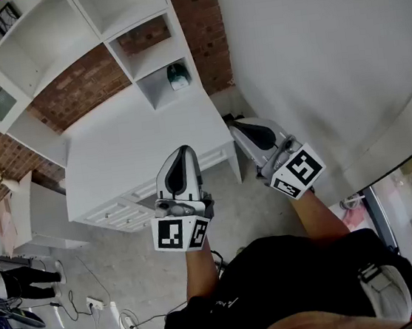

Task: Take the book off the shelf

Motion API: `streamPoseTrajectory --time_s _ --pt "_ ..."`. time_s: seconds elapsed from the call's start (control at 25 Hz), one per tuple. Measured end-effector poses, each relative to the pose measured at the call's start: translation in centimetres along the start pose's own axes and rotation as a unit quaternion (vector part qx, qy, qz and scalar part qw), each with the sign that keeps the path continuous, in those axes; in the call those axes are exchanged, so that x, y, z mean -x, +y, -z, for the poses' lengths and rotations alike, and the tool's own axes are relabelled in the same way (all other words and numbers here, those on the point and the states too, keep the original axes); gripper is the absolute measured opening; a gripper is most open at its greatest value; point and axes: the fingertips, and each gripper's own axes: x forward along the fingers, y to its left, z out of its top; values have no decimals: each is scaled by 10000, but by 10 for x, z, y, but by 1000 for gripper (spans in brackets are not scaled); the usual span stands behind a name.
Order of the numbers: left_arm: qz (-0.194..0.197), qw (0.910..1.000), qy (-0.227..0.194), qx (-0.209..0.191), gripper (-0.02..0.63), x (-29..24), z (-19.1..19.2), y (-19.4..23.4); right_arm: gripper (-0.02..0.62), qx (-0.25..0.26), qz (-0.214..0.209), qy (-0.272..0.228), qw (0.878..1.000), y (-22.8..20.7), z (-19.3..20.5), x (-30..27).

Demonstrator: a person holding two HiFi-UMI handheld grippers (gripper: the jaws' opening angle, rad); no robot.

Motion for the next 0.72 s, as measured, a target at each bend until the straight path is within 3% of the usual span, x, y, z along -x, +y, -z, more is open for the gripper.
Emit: streamPoseTrajectory --time_s 0.48,0.72 --pt "100 9999 -16 96 -2 16 -2 40 2 57 130 45 9999 23 13 -33" --pt "79 9996 -237 122 -2 5 -13 70 2 289 286 138 9991 23 18 -46"
